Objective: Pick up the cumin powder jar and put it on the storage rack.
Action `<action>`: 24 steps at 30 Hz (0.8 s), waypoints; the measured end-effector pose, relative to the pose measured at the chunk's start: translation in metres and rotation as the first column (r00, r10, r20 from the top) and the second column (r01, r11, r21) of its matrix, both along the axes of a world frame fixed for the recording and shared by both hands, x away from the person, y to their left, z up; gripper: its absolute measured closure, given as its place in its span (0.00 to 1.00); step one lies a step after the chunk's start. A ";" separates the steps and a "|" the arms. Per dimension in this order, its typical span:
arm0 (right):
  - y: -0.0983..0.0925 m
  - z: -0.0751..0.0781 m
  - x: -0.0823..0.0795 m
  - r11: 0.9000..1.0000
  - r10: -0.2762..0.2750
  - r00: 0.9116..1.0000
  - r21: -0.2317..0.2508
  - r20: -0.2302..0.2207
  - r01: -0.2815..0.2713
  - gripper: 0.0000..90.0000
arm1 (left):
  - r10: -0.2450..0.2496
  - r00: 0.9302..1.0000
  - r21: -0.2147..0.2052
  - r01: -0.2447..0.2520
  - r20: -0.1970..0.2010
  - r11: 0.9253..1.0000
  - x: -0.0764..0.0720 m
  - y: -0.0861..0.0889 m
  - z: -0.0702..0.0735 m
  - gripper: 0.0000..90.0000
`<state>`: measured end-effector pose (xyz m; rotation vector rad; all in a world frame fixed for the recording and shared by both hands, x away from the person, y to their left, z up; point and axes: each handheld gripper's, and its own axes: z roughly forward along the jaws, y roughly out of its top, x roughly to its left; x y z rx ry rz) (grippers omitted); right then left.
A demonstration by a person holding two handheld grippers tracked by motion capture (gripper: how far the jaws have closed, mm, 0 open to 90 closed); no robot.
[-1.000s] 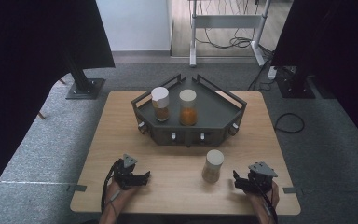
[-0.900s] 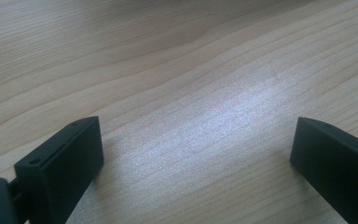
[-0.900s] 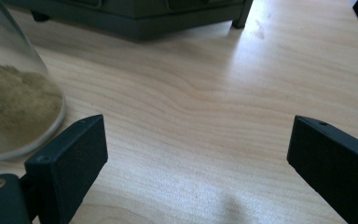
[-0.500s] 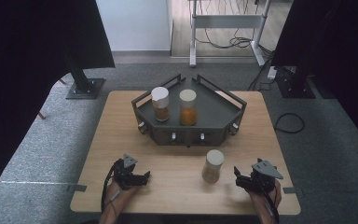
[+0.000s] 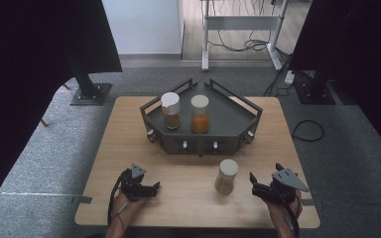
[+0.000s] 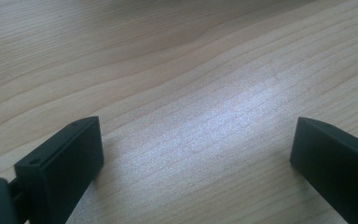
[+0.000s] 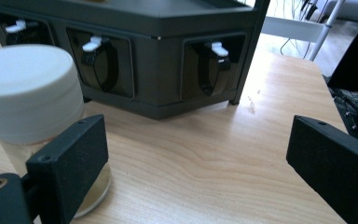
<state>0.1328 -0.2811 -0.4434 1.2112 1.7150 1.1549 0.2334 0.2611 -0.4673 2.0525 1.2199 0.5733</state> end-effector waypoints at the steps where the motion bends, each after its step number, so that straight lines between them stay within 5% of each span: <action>1: 0.000 0.001 0.000 1.000 -0.001 1.000 0.001 0.003 0.001 0.05 | 0.000 1.000 0.000 0.000 0.000 1.000 0.000 0.000 0.000 0.03; 9: 0.000 0.002 -0.002 1.000 -0.007 1.000 0.010 0.011 0.007 0.06 | 0.000 1.000 0.000 0.000 0.000 1.000 0.000 0.000 0.000 0.03; 24: 0.016 0.004 -0.001 0.997 0.071 0.997 0.006 0.018 -0.072 0.06 | 0.000 1.000 0.000 0.000 0.000 1.000 0.000 0.000 0.000 0.03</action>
